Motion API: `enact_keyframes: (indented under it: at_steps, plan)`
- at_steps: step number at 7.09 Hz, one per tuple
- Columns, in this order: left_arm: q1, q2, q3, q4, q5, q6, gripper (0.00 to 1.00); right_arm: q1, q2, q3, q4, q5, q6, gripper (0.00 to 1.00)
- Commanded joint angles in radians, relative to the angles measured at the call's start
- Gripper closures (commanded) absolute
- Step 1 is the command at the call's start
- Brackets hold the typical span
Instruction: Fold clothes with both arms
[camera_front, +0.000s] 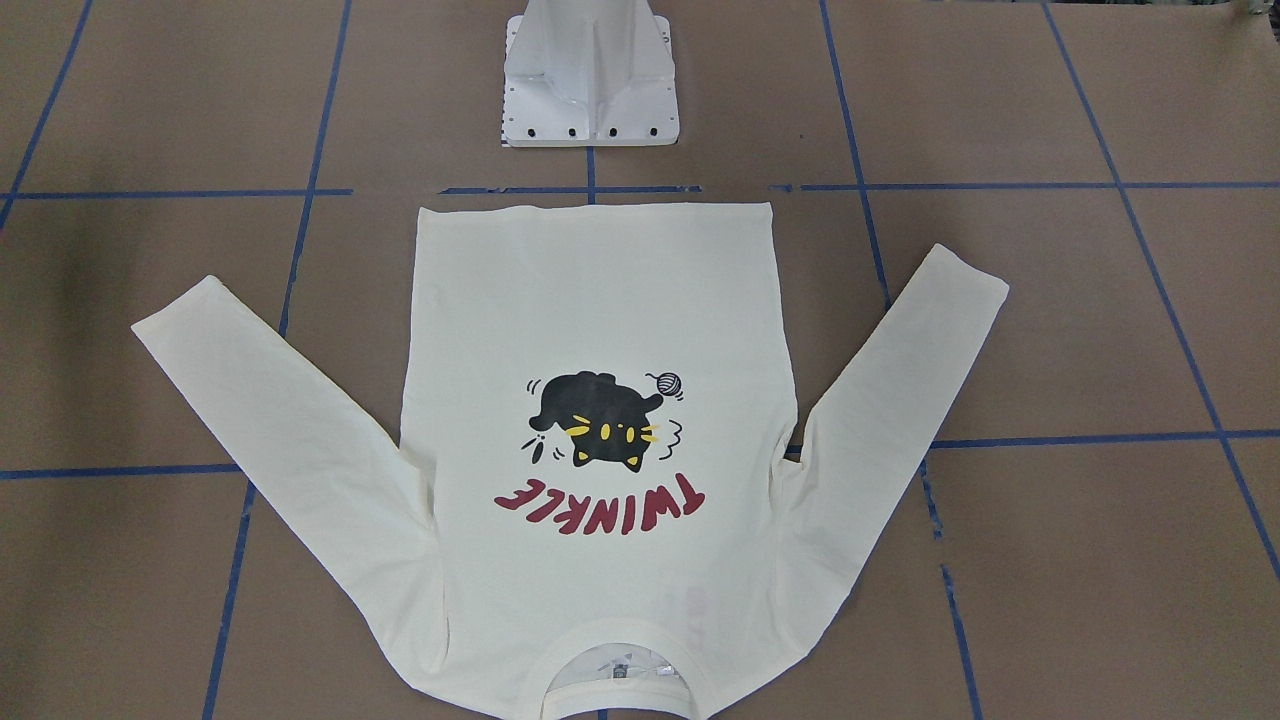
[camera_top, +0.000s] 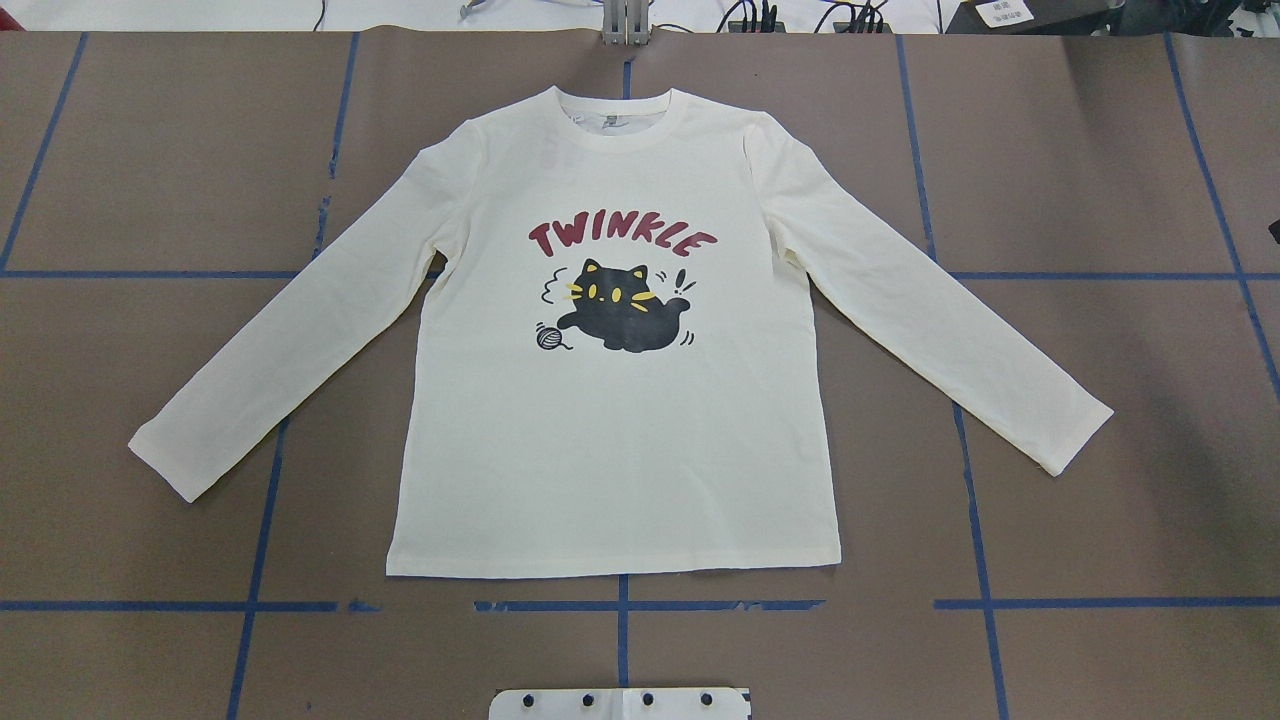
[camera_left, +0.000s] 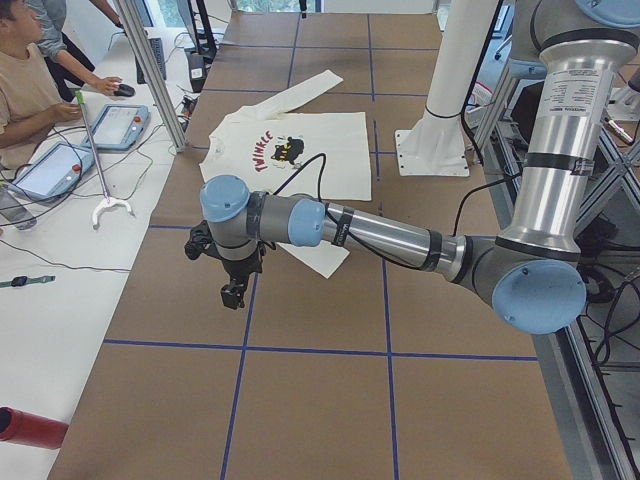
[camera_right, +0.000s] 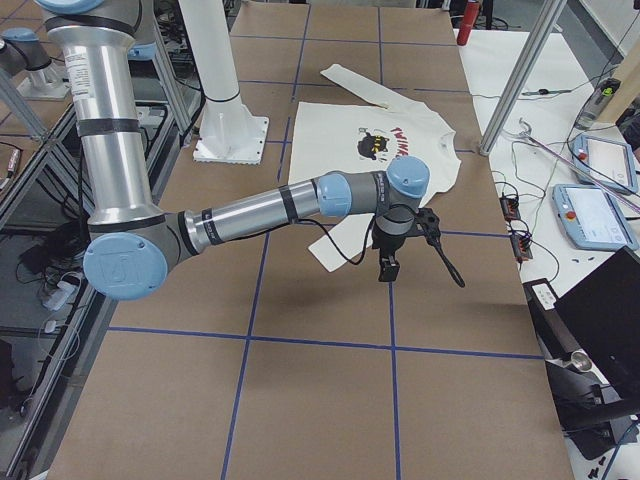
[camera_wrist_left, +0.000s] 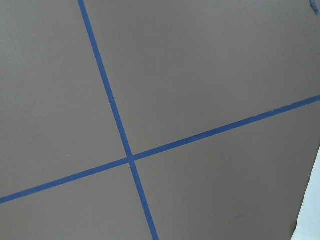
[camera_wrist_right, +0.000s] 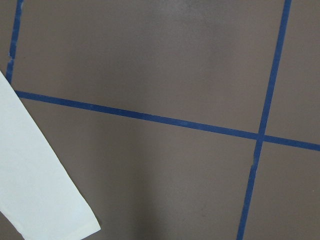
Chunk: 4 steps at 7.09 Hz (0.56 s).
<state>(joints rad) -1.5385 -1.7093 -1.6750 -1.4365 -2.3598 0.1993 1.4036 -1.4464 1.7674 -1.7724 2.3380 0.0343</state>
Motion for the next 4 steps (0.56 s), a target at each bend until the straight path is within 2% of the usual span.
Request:
enact_keyframes:
  at_steps: [1,2,3,4]
  plan:
    - [-0.002,0.000,-0.005,-0.024,-0.001,-0.003,0.00,-0.003,-0.037,0.065,0.001,0.020,0.001,0.00]
    - [-0.002,0.002,0.013,-0.041,-0.009,-0.003,0.00,-0.027,-0.078,0.085,0.001,0.099,0.021,0.00]
    - [0.004,-0.010,0.041,-0.065,-0.012,-0.020,0.00,-0.075,-0.130,0.084,0.072,0.124,0.051,0.00]
    - [0.009,-0.001,0.041,-0.143,-0.041,-0.037,0.00,-0.122,-0.182,0.063,0.232,0.095,0.118,0.00]
